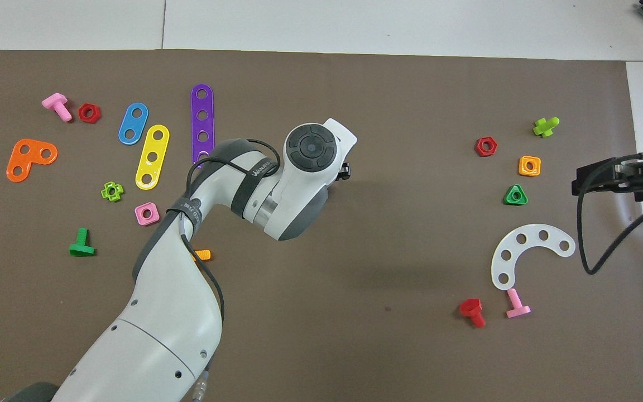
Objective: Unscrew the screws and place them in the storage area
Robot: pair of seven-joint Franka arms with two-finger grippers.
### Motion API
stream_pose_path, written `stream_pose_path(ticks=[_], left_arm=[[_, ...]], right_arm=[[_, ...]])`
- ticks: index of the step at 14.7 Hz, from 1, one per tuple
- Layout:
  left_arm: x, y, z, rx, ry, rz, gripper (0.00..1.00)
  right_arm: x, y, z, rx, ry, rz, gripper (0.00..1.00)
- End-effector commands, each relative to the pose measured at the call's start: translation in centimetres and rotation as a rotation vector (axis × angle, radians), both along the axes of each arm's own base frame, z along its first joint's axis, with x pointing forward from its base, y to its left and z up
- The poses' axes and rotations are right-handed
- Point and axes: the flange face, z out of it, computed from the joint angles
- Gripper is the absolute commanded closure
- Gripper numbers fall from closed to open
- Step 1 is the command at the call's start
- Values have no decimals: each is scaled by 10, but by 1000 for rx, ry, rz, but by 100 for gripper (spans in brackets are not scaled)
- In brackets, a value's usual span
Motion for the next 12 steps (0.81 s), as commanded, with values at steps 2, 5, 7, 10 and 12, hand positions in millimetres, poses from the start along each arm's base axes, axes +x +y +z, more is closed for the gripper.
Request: stream_pose_path(ticks=[2, 5, 7, 10, 12], left_arm=[[-7, -1, 1, 14, 17, -6, 26], [-7, -1, 2, 18, 32, -2, 32], [-8, -1, 2, 19, 34, -3, 35], [-5, 3, 3, 23, 40, 3, 42], [-5, 5, 4, 28, 56, 8, 46]], right_arm=[[-7, -1, 0, 17, -9, 4, 0], [-7, -1, 1, 17, -10, 5, 0], [-7, -1, 1, 17, -10, 4, 0], [-7, -1, 1, 17, -10, 4, 0], [-7, -1, 1, 17, -10, 4, 0]])
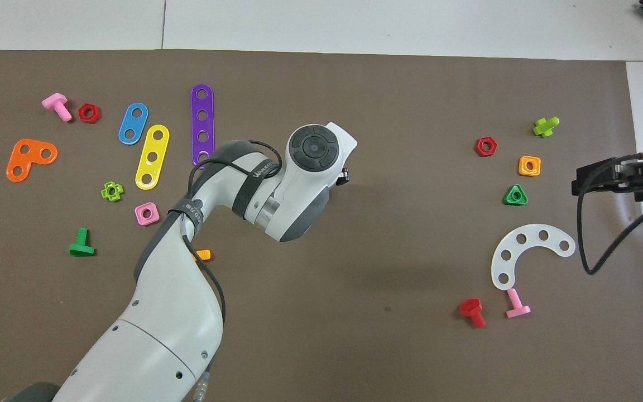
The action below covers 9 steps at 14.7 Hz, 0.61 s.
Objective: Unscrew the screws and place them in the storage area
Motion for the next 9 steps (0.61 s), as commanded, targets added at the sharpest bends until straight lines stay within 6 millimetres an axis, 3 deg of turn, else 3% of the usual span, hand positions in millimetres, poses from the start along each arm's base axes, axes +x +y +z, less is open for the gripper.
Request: stream_pose_path(ticks=[1, 9], left_arm=[[0, 4, 9, 0, 27, 16, 48], [2, 4, 13, -11, 41, 27, 58]], right_arm=[[-7, -1, 1, 15, -10, 5, 0], [-7, -1, 1, 17, -10, 4, 0]])
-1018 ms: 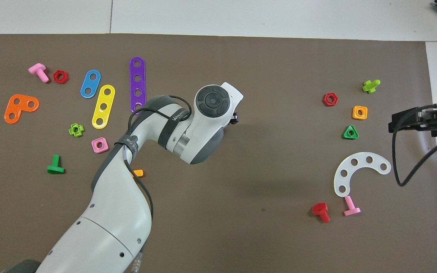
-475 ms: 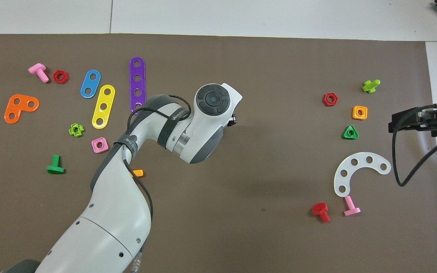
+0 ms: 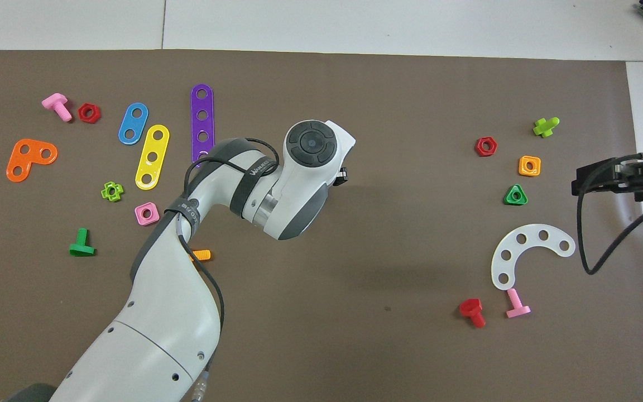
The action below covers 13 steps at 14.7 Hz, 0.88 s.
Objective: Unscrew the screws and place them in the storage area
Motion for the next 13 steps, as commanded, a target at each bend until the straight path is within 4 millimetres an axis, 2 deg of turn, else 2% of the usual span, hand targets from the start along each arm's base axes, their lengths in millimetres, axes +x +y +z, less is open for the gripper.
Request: stream_pose_path(ticks=[1, 3, 8, 9, 10, 13], left_arm=[[2, 1, 9, -7, 18, 12, 58], [2, 1, 12, 0, 30, 12, 58], [5, -1, 39, 1, 66, 22, 59], [6, 4, 42, 6, 83, 33, 59], [13, 13, 58, -6, 83, 51, 59], [32, 48, 90, -19, 79, 55, 59]], right_arm=[[-7, -1, 1, 17, -11, 5, 0], [-7, -1, 1, 17, -11, 5, 0], [-7, -1, 1, 17, -11, 5, 0], [-7, -1, 1, 17, -11, 5, 0], [-7, -1, 1, 17, -11, 5, 0], [-7, -1, 1, 17, -11, 4, 0]])
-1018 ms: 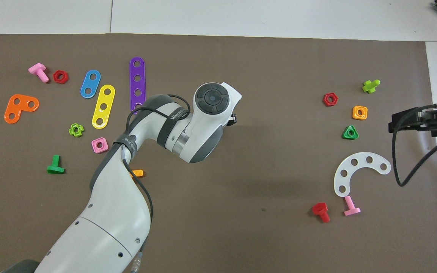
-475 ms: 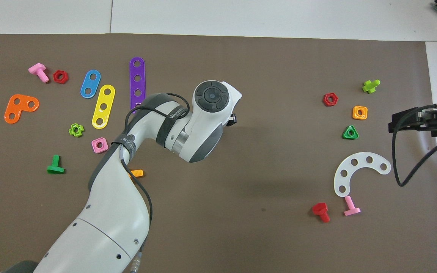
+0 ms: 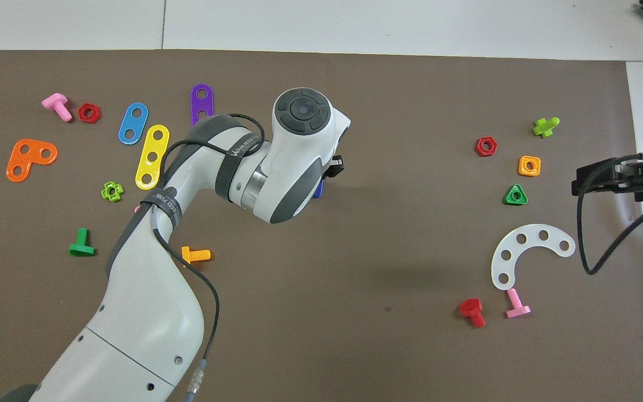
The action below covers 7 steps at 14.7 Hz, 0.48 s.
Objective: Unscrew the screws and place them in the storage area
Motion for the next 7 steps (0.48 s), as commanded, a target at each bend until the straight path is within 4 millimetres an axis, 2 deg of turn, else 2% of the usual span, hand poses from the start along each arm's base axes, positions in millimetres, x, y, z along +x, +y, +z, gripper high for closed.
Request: stream_pose_path(ticks=[1, 2, 3, 5, 7], left_arm=[[17, 45, 44, -40, 11, 2, 60], [22, 65, 62, -59, 6, -27, 60], [22, 87, 70, -64, 17, -70, 62], [25, 141, 66, -54, 44, -114, 62], [23, 187, 49, -52, 82, -194, 62]], right_arm=[[-7, -1, 1, 17, -10, 4, 0], [-7, -1, 1, 17, -10, 5, 0], [-7, -1, 1, 17, -10, 5, 0], [-7, -1, 1, 17, -10, 4, 0], [-8, 1, 0, 17, -7, 10, 0]])
